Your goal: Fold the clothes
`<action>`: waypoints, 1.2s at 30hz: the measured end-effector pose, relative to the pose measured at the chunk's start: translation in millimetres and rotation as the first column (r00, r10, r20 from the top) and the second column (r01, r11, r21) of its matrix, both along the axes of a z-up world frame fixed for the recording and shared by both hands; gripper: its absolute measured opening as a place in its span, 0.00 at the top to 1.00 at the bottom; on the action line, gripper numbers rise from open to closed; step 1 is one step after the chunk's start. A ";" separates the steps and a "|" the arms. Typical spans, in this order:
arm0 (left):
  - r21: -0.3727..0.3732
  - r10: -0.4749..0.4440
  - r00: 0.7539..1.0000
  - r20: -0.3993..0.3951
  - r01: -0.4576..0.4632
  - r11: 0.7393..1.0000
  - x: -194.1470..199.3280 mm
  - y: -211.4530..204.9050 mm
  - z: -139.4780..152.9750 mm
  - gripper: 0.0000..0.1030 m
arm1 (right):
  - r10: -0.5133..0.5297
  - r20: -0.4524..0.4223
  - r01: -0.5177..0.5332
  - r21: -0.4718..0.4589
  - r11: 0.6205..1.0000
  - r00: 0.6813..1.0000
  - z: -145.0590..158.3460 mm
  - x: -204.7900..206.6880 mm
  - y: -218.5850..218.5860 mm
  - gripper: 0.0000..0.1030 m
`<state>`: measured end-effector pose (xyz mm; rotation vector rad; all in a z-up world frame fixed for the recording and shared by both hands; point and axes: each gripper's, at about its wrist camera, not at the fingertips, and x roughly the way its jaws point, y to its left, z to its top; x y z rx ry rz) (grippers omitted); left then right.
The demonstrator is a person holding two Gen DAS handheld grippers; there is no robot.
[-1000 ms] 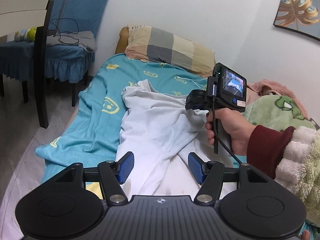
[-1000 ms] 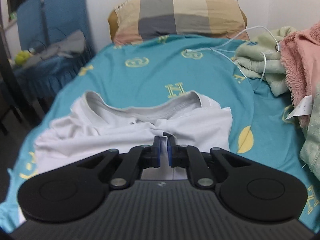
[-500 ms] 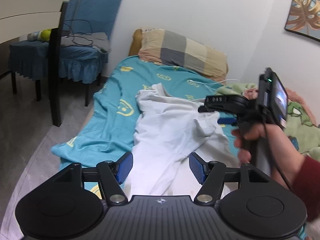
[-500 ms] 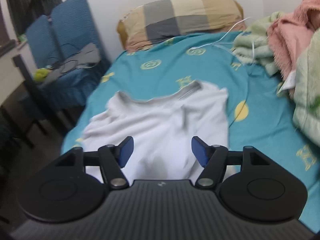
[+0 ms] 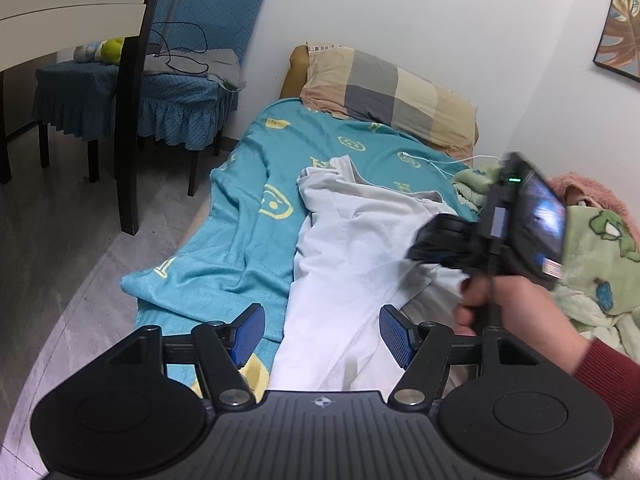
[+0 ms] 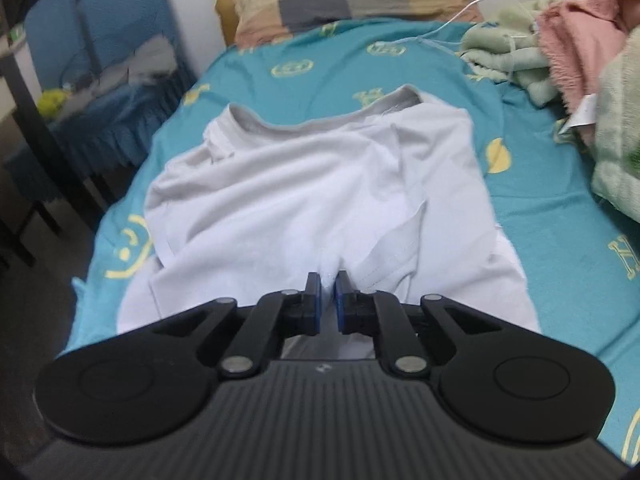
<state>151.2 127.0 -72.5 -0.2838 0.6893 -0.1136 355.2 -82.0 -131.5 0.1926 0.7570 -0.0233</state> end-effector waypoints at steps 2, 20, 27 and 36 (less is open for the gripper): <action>-0.003 -0.002 1.000 0.001 0.002 1.000 -0.4 -0.3 0.1 0.36 | -0.018 0.054 0.018 0.009 1.000 0.998 11.0 -17.9 -12.2 0.94; 0.077 -0.054 0.998 -0.020 0.055 0.996 -2.3 -24.4 -8.2 0.36 | -0.032 -0.072 0.048 0.233 0.971 0.997 44.2 -118.5 -88.0 0.89; 0.117 -0.055 0.997 -0.053 0.061 0.991 -15.2 -39.3 -12.7 0.36 | 0.045 -0.001 -0.044 0.217 0.975 0.999 76.1 -238.9 -103.1 0.88; 0.198 -0.001 0.977 -0.213 0.044 0.979 -34.3 -55.8 -36.0 0.34 | 0.083 -0.021 -0.070 0.341 0.937 0.996 66.5 -246.1 -128.5 0.88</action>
